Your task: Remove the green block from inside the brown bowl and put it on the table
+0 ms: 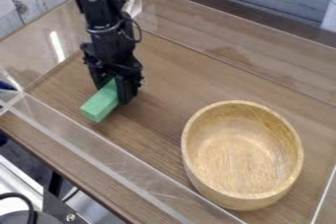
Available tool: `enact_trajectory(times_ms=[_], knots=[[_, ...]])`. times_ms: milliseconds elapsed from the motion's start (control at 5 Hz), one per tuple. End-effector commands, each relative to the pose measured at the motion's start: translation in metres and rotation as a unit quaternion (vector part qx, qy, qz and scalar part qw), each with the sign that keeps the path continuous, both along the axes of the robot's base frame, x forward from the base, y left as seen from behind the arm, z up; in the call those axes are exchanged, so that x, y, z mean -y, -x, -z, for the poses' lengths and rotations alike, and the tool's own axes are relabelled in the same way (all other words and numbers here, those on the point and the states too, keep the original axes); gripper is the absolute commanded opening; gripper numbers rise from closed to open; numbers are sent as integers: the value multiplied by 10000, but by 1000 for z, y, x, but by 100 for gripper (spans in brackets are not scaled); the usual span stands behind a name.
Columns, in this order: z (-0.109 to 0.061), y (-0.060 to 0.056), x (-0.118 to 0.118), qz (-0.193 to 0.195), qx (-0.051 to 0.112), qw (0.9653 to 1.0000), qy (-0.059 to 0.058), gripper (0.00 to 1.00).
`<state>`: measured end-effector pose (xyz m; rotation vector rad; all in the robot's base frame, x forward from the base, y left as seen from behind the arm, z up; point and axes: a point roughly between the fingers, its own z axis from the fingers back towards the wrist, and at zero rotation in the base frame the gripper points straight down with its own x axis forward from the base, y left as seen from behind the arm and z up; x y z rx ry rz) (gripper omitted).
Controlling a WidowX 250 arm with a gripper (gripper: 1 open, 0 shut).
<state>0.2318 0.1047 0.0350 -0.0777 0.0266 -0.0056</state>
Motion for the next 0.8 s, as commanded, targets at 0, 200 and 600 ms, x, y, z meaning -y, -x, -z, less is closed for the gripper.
enact_trajectory(times_ms=[0, 200, 600], knots=[[-11, -10, -3, 16, 197, 9998, -97, 0], [-15, -11, -2, -18, 190, 9998, -95, 100], [-51, -20, 1, -79, 481, 9988, -72, 100]])
